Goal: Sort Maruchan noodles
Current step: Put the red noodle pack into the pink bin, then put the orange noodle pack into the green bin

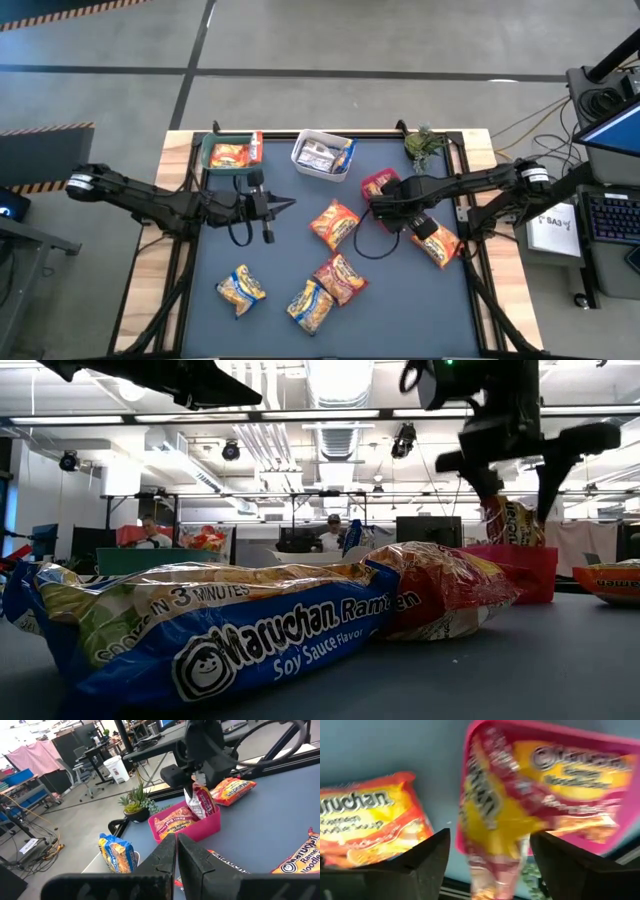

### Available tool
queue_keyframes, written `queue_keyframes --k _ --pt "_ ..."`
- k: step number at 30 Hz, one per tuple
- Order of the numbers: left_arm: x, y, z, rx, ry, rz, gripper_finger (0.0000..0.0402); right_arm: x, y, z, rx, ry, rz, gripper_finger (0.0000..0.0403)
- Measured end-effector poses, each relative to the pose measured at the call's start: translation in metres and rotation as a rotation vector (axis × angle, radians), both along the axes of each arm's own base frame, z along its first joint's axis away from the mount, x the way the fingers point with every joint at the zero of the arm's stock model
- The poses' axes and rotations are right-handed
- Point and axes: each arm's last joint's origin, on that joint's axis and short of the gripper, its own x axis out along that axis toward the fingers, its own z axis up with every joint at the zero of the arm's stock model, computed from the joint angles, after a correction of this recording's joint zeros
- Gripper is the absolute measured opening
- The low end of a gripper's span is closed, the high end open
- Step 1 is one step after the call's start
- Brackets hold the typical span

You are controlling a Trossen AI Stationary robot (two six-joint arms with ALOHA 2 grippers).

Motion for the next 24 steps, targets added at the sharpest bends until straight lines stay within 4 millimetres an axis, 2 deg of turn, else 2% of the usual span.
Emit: queue_keyframes --k 6,12,15,19,24 --pt "0.000 0.000 0.000 0.000 0.000 -0.001 0.0000 0.008 0.006 0.022 -0.006 -0.074 -0.010 0.0295" --pt "0.000 0.000 -0.001 -0.009 0.006 0.001 0.0000 0.017 0.012 0.052 -0.041 -0.219 -0.193 0.0298" --pt "-0.001 0.000 -0.003 -0.027 0.022 0.005 0.0000 0.021 0.017 0.066 -0.021 -0.317 -0.373 0.0290" --pt "-0.001 0.000 -0.006 -0.072 0.039 0.015 0.0000 0.024 0.020 0.081 0.020 -0.438 -0.707 0.0273" --pt "-0.003 0.000 -0.012 -0.135 0.078 0.032 0.0000 0.026 0.021 0.087 0.088 -0.512 -1.035 0.0252"
